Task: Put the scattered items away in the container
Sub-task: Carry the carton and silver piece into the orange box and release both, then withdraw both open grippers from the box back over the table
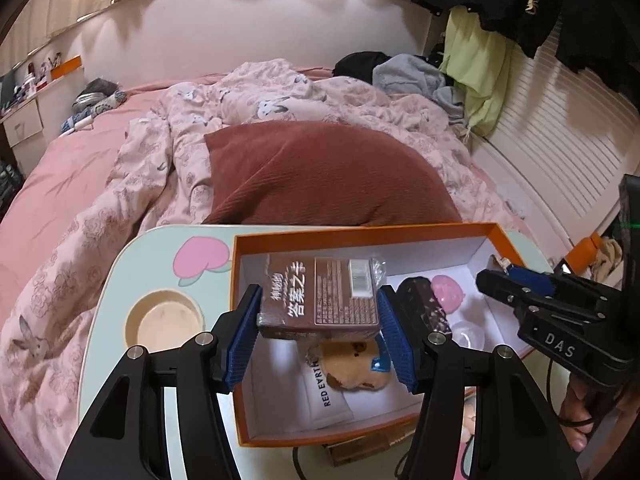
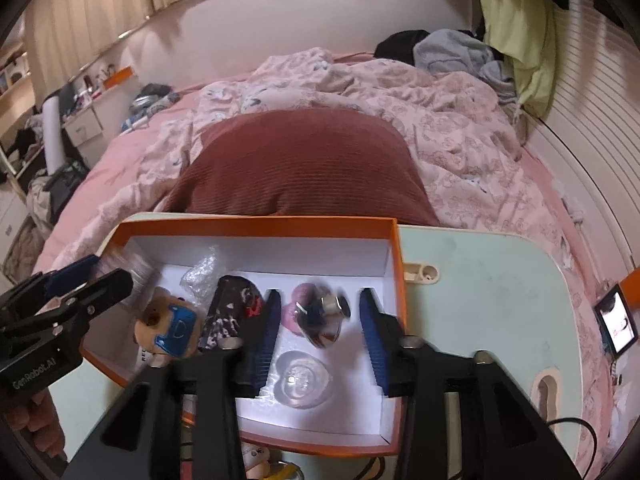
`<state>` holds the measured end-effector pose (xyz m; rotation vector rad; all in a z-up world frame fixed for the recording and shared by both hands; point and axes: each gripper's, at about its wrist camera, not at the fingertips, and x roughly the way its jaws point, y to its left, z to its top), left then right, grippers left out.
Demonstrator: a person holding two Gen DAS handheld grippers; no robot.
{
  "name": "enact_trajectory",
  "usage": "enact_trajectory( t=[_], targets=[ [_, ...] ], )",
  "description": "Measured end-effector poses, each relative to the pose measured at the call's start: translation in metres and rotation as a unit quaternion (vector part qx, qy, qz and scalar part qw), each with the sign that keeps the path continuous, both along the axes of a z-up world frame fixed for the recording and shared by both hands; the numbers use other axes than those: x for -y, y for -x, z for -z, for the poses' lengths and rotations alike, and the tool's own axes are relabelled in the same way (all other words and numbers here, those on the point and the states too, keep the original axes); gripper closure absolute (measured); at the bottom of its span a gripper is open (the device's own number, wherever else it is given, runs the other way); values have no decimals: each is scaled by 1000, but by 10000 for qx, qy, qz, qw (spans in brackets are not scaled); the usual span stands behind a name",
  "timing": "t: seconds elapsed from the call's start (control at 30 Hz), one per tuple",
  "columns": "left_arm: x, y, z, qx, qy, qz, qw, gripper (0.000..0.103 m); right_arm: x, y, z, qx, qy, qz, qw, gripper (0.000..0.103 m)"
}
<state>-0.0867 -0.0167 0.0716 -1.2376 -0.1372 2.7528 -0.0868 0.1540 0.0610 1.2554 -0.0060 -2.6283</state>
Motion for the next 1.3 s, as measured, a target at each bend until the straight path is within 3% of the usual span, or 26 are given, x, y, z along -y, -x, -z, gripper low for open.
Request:
enact_trajectory(
  t=[0.07,0.3,0.53,0.67,1.07,1.3],
  targets=[
    [1,-3,-1,-22,-51,9,10000,35,-1,-3,-2,-42,-18,-7,10000,61],
    [8,-12,-5,3,-410,-68,9991,34,4,-17,-9,-316,-328,-50,9990,55],
    [3,-42,-17,-129,-212,36,9997,34,2,-51,-18,-365,-258,-176,9988,52],
    [0,-65,-16,-138,-324,151,9993,34,1,-76,-20,-352,-130,-245,9990,51],
    [-10,-132,29,163,18,61,9998,34,-7,-135,22,133,-245,-120,9995,51],
    [-13,-134,58,406,248,-114,9988,34,-2,-140,40,352,-506,-21,9981,51]
  ],
)
